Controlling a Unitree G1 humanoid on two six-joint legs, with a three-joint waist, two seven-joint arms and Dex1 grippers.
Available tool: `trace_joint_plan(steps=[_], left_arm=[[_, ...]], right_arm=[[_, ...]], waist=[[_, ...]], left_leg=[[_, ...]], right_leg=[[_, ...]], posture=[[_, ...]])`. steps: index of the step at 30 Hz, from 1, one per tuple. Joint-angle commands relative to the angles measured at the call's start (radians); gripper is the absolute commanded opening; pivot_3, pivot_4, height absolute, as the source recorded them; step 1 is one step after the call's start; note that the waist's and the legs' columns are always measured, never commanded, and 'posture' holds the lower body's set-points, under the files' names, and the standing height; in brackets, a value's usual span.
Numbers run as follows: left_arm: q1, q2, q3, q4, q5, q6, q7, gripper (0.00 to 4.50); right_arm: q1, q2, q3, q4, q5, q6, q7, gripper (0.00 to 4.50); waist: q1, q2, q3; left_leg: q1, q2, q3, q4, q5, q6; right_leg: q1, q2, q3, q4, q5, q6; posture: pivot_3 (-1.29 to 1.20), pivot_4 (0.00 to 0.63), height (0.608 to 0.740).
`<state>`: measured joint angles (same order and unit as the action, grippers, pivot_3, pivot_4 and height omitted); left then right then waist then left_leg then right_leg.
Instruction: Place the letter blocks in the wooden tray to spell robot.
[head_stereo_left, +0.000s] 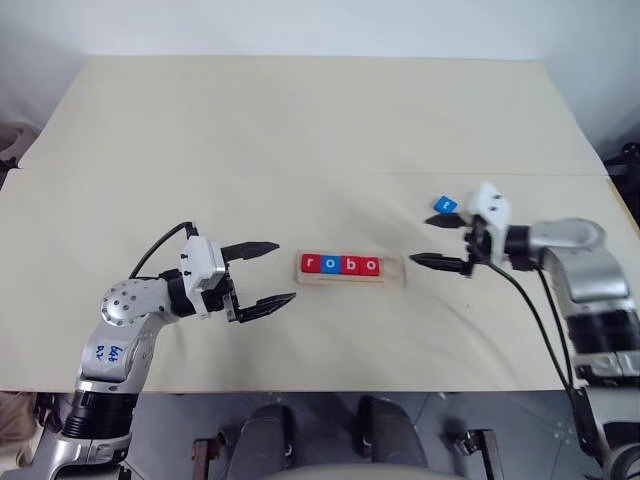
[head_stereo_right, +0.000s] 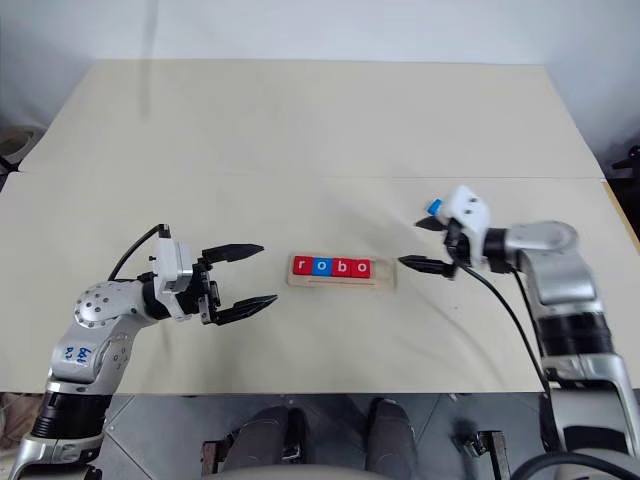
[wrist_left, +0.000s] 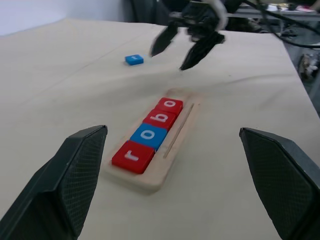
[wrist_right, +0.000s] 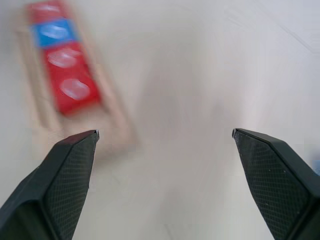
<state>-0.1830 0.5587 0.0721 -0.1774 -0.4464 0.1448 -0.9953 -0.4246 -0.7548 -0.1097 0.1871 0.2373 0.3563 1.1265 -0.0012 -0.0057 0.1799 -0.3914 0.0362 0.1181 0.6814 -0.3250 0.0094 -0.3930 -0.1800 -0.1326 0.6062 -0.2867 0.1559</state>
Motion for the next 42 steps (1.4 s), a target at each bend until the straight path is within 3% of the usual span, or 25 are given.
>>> trace_joint_plan(steps=[1, 5, 9, 12, 19, 25, 31, 42], left_arm=[[0.006, -0.005, 0.032, -0.011, -0.022, -0.007, 0.019, 4.50], [-0.006, -0.009, 0.032, 0.019, -0.018, -0.011, 0.014, 4.50], [-0.025, -0.016, 0.022, 0.042, -0.012, -0.016, 0.006, 4.50], [-0.039, -0.020, 0.014, 0.052, -0.006, -0.022, 0.004, 4.50], [-0.045, -0.019, 0.013, 0.065, 0.001, -0.038, 0.002, 4.50], [-0.030, -0.017, 0.023, 0.064, 0.003, -0.052, 0.007, 4.50], [-0.022, -0.015, 0.031, 0.059, 0.002, -0.056, 0.020, 4.50], [-0.012, -0.013, 0.035, 0.054, 0.001, -0.072, 0.029, 4.50]], right_arm=[[0.203, 0.006, -0.172, -0.144, 0.045, -0.087, -0.087, 4.48], [0.383, 0.109, -0.317, -0.225, 0.095, -0.202, -0.205, 4.48], [0.432, 0.159, -0.317, -0.252, 0.077, -0.243, -0.290, 4.48], [0.386, 0.176, -0.285, -0.259, 0.075, -0.226, -0.351, 4.48], [0.153, 0.200, -0.175, -0.291, 0.092, 0.238, -0.586, 4.48], [-0.067, 0.323, -0.128, -0.223, 0.037, 0.468, -0.846, 4.48], [-0.182, 0.463, -0.105, -0.150, -0.009, 0.499, -1.016, 4.48], [-0.252, 0.561, -0.100, -0.005, -0.110, 0.346, -1.203, 4.48]], waist=[[0.008, 0.000, 0.000], [0.004, 0.000, 0.000], [-0.009, 0.001, 0.000], [-0.011, 0.001, 0.000], [-0.010, 0.001, -0.001], [-0.011, 0.001, -0.001], [-0.010, 0.001, -0.001], [-0.030, 0.001, -0.001]], left_leg=[[0.000, 0.000, 0.000, 0.000, 0.000, 0.000], [0.001, 0.000, 0.001, 0.000, 0.000, 0.000], [0.003, 0.000, 0.002, 0.000, 0.000, 0.000], [0.003, 0.000, 0.001, 0.000, 0.000, 0.000], [0.003, 0.001, 0.001, 0.000, 0.000, 0.000], [0.002, 0.001, 0.001, 0.000, 0.000, 0.000], [0.000, 0.001, 0.002, 0.000, 0.000, 0.000], [0.000, 0.001, 0.002, -0.001, 0.000, 0.000]], right_leg=[[0.000, 0.000, 0.000, 0.000, 0.000, 0.000], [0.001, 0.000, 0.001, 0.001, 0.000, 0.000], [0.001, 0.000, 0.003, 0.002, 0.000, 0.000], [0.001, 0.000, 0.003, 0.003, 0.000, 0.000], [0.000, 0.000, 0.003, 0.003, 0.000, 0.000], [-0.001, 0.000, 0.003, 0.003, 0.000, 0.000], [-0.002, 0.000, 0.002, 0.003, 0.000, 0.000], [-0.003, 0.000, 0.002, 0.004, 0.000, 0.000]], posture=[[0.00, 0.150, 0.740], [0.00, 0.150, 0.740], [0.00, 0.150, 0.740], [0.00, 0.150, 0.740], [0.00, 0.150, 0.740], [0.00, 0.150, 0.740], [0.00, 0.150, 0.740], [0.00, 0.150, 0.740]])
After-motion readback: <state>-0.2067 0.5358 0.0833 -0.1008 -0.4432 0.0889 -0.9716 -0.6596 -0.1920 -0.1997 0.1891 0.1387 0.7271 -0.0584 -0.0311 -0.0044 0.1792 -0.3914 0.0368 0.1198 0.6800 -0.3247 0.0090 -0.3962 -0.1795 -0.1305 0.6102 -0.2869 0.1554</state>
